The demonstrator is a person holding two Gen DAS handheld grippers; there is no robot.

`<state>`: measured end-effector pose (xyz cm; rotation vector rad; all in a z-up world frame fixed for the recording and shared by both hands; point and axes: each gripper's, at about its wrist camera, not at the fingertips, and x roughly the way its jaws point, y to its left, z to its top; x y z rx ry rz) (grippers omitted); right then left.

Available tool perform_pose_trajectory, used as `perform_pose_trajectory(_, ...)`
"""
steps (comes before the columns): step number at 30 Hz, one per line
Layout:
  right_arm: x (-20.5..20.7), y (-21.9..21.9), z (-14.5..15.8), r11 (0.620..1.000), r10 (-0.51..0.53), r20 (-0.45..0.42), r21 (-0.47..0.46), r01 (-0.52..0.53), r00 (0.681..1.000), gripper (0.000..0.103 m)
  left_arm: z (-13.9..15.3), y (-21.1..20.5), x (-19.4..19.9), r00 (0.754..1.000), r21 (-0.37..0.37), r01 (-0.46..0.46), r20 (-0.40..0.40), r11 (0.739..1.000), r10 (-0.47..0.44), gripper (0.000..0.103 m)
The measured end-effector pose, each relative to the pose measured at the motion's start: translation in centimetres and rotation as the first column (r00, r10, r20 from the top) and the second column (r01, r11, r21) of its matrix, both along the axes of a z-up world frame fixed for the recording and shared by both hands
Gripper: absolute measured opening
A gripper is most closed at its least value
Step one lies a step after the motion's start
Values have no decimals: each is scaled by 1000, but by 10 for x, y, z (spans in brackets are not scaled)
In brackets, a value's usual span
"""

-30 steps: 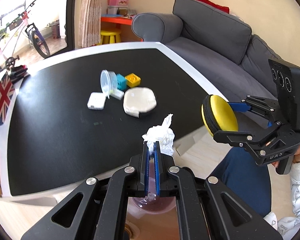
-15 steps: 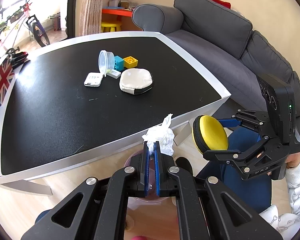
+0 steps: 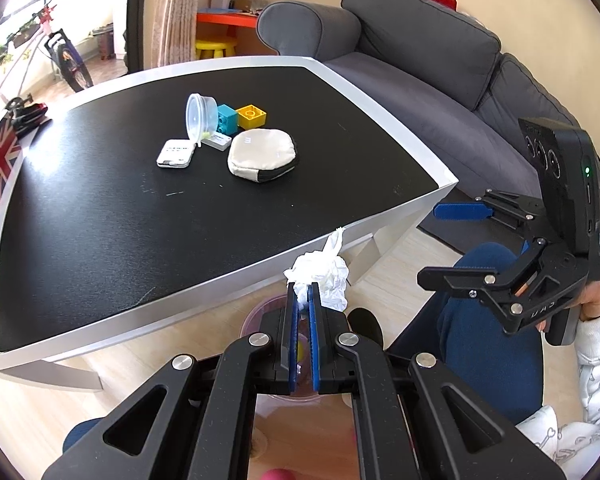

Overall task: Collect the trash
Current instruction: 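Carry the tissue and cushion over the pink bin and release both, then move the right tool back over the table toward the beige pouch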

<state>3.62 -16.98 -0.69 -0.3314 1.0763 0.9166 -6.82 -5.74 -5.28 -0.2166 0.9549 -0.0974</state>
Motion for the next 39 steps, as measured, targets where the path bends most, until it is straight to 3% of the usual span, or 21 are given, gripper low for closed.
perform_pose_trajectory(14, 9, -13, 4, 999, -46, 1, 16, 46, 999, 97, -20, -14, 8, 999, -7, 33, -41, 999, -33, 5)
perform_pose_trajectory(19, 12, -16, 6, 998, -60, 2, 25, 60, 998, 97, -22, -18, 13, 998, -7, 48, -44, 999, -48, 13)
perform_pose_trajectory(20, 12, -16, 7, 998, -61, 2, 25, 61, 998, 97, -23, -18, 14, 998, -3, 48, -46, 999, -48, 24)
perform_pose_trajectory(21, 12, -16, 7, 998, -62, 2, 25, 62, 998, 97, -23, -18, 14, 998, 0, 45, -46, 999, -45, 54)
perform_pose_trajectory(22, 13, -16, 6, 998, -63, 3, 23, 63, 998, 97, -23, -17, 15, 999, -3, 35, -40, 999, -35, 69)
perform_pose_trajectory(23, 13, -16, 6, 998, -64, 3, 23, 64, 998, 97, -22, -15, 14, 999, -7, 26, -23, 1000, -26, 91)
perform_pose_trajectory(27, 13, -17, 6, 997, -68, 3, 21, 68, 998, 97, -20, -11, 14, 1000, -5, -5, -18, 1000, 5, 96)
perform_pose_trajectory(39, 12, -13, 3, 998, -63, -4, 19, 63, 998, 98, -19, -7, 12, 999, -5, -24, -21, 1000, 24, 96)
